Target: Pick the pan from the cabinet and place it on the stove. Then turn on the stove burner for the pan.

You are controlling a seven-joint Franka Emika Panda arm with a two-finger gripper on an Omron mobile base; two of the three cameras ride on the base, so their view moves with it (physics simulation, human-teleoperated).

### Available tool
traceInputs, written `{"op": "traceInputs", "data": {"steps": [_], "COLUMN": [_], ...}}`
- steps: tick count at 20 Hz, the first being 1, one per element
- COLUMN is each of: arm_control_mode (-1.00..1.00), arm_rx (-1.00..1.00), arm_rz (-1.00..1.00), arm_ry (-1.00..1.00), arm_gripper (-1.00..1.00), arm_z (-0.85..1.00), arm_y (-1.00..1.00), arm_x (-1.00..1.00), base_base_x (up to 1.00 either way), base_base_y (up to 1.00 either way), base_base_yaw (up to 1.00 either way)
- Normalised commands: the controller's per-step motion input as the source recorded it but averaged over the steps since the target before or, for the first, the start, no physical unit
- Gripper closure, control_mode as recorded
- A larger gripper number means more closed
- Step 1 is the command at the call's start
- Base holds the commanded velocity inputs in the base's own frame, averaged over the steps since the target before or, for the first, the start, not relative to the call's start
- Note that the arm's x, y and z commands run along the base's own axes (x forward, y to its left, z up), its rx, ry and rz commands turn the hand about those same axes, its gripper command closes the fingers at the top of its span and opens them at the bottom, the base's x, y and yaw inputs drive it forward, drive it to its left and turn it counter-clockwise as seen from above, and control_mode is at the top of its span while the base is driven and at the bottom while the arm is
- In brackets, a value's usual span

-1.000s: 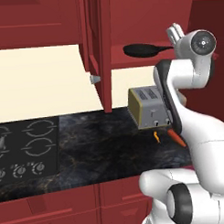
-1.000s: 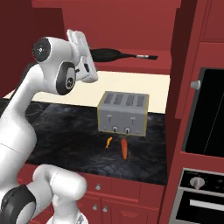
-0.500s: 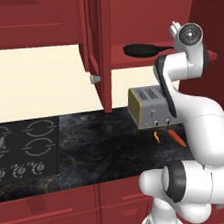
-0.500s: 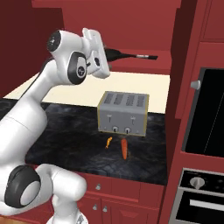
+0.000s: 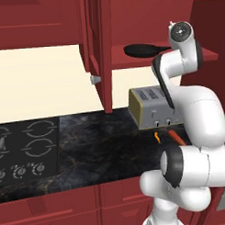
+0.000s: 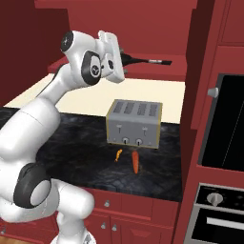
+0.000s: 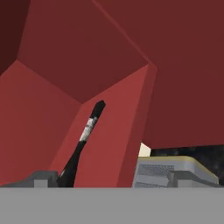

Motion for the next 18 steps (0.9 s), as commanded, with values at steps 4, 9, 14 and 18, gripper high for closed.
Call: {"op": "traceInputs", "data": {"steps": [4,9,14,18], "arm_control_mode": [-1.00,-1.00,-1.00,-1.00], "arm_rx": [0.00,0.00,0.00,0.02], "arm_rz": [-0.07,-0.02,-0.01,0.00], "arm_ry": [0.00,0.00,0.00,0.00], "arm_gripper": [-1.00,-1.00,-1.00,-1.00], "arm_z": [-0.14,0.00,0.00,0.00], "arm_y": [0.00,0.00,-0.03,-0.15], "arm_x": [0.33,0.21,0.13,0.05], "base_base_x": [0.00,0.00,0.00,0.00], "base_base_y": [0.00,0.00,0.00,0.00], "base_base_yaw": [0.00,0.00,0.00,0.00]}}
